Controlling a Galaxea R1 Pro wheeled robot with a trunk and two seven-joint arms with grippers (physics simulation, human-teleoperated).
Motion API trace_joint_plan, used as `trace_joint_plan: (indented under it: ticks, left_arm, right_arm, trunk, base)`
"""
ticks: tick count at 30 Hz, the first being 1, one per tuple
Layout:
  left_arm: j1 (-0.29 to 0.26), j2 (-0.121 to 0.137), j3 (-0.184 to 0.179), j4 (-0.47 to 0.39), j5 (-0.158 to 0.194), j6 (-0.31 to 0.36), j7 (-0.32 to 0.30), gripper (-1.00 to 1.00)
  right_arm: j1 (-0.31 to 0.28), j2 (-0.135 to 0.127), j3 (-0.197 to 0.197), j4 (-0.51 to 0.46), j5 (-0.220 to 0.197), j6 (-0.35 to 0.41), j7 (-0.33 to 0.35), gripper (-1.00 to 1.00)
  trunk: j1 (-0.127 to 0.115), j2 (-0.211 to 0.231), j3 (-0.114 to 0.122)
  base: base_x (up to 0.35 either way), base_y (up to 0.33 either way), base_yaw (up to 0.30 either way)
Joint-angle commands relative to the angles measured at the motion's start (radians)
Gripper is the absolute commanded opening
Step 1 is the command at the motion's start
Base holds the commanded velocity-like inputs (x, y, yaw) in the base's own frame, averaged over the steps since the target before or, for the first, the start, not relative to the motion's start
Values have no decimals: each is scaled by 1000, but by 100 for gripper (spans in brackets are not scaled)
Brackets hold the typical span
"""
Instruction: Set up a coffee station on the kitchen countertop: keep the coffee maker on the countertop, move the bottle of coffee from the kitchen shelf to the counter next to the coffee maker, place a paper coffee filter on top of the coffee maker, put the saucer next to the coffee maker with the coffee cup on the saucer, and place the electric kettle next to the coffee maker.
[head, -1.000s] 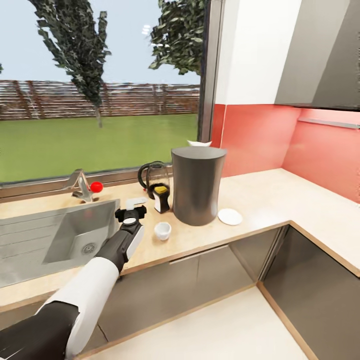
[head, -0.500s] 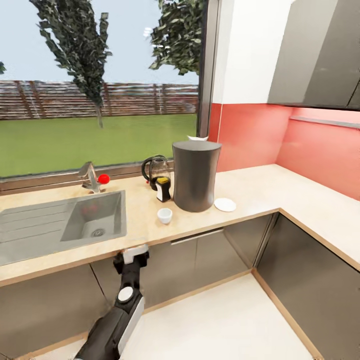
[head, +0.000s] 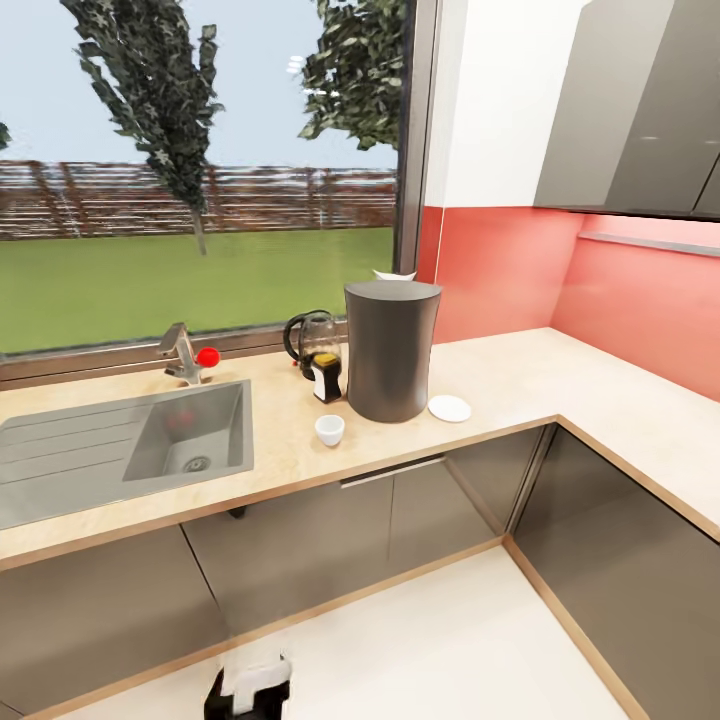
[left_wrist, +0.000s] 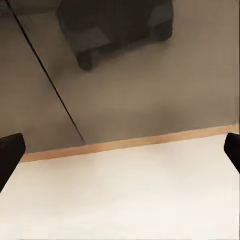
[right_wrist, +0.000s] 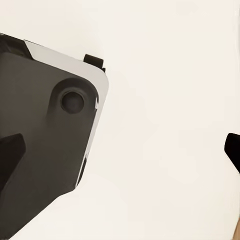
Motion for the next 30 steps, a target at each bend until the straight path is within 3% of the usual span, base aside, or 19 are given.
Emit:
trace_joint_plan:
  ticks: [1, 2, 5, 9, 11, 12, 13, 15, 18, 19, 20, 23, 30]
  left_arm:
    - [1, 2, -3, 108, 5, -3, 5, 100]
    - [2, 2, -2, 144, 6, -3, 5, 100]
    - [0, 5, 6, 370, 14, -4, 4, 100]
    - [-1, 6, 9, 516, 22, -2, 3, 100]
    - [1, 13, 12, 670, 29, -2, -28, 100]
    - [2, 16, 13, 688, 32, -2, -37, 100]
    - [3, 40, 35, 746, 72, 2, -116, 100]
    - [3, 70, 71, 773, 146, 33, -227, 100]
    - [3, 99, 88, 787, 197, 112, -329, 100]
    - [3, 124, 94, 792, 217, 233, -394, 100]
    - [4, 131, 95, 793, 220, 277, -406, 100]
    - [9, 138, 96, 794, 221, 312, -411, 100]
    - [32, 172, 99, 793, 224, 324, -404, 100]
  right_arm:
    - [0, 1, -9, -2, 9, -2, 3, 100]
    - [0, 1, -10, -2, 9, -3, 3, 100]
    - [-1, 1, -13, -2, 8, -7, 3, 100]
    - [-1, 1, -15, -3, 7, -8, 2, 100]
    - [-1, 2, -15, -2, 0, -8, 2, 100]
    - [-1, 2, -15, -2, -4, -8, 2, 100]
    - [-1, 3, -15, -3, -52, -9, 2, 100]
    - [-1, 3, -14, -2, -118, -9, 1, 100]
    - [-1, 3, -12, -2, -152, -10, 2, 100]
    - [-1, 3, -11, -2, -164, -9, 2, 100]
    - [-1, 3, -10, -2, -164, -9, 2, 100]
    - [-1, 3, -9, -2, -163, -9, 1, 100]
    - [-1, 2, -7, -2, -162, -7, -2, 100]
  trunk:
    - [0, -2, -2]
    - [0, -2, -2]
    - [0, -2, -2]
    - [0, -2, -4]
    - [0, -2, -6]
    - [0, -2, -7]
    - [0, -2, -8]
    - [0, -2, -10]
    - [0, -2, -14]
    - [0, -2, -15]
    - [0, -2, -16]
    - [0, -2, -19]
    - [0, -2, -26]
  base:
    - [0, 0, 0]
    - [0, 0, 0]
    - [0, 0, 17]
    - [0, 0, 106]
    - [0, 0, 170]
    - [0, 0, 179]
    - [0, 0, 193]
    - [0, 0, 197]
    - [0, 0, 200]
    - [0, 0, 201]
    - [0, 0, 201]
    - [0, 0, 202]
    - [0, 0, 213]
